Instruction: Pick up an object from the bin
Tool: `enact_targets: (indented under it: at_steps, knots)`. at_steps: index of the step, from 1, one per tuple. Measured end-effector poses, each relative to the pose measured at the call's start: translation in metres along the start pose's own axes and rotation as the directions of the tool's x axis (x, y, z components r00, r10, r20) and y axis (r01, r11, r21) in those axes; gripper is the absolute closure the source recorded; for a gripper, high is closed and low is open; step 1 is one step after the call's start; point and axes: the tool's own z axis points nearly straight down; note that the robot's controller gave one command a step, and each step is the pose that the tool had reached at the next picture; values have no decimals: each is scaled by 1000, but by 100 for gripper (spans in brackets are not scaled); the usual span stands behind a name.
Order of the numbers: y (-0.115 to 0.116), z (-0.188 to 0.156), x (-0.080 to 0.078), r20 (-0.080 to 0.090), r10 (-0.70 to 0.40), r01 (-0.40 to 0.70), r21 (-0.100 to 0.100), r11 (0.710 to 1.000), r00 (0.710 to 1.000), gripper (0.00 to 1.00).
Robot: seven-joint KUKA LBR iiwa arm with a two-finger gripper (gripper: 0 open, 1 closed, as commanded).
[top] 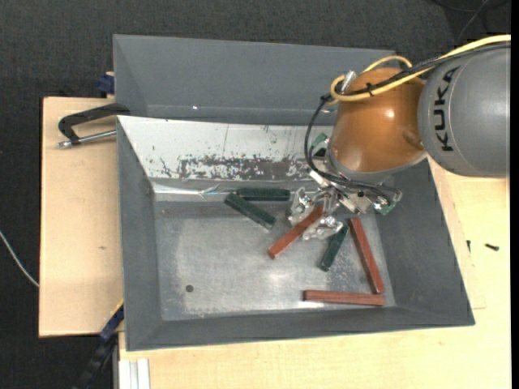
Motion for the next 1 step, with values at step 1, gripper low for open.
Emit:
enact_targets:
  at_steps: [1]
  knots:
    - [-9, -115, -5, 3, 66, -66, 3, 998, 998, 100]
